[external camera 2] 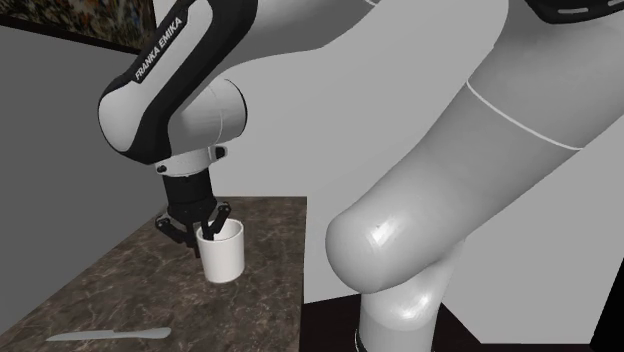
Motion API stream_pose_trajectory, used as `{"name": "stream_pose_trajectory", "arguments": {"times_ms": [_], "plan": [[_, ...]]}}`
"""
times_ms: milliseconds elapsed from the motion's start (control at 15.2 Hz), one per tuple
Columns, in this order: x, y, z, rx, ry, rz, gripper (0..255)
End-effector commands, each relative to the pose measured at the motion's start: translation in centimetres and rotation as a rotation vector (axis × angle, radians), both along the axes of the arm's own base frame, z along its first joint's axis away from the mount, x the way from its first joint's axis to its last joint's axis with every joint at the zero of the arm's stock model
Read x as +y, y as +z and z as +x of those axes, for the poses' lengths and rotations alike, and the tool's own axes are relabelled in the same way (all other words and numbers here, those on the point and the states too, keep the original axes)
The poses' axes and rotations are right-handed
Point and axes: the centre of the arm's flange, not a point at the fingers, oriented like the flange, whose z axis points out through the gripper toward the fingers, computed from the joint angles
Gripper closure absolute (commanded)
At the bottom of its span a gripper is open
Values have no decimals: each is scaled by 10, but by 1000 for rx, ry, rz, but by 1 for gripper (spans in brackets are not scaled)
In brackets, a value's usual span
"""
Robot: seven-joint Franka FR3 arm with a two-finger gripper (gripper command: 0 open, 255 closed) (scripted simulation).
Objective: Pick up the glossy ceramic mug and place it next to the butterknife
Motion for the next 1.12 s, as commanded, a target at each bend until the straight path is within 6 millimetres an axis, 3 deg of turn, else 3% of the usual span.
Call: {"name": "stream_pose_trajectory", "arguments": {"times_ms": [0, 1056], "plan": [[0, -11, -1, -1, 0, 1, 255], [0, -95, -1, -1, 0, 1, 255]]}}
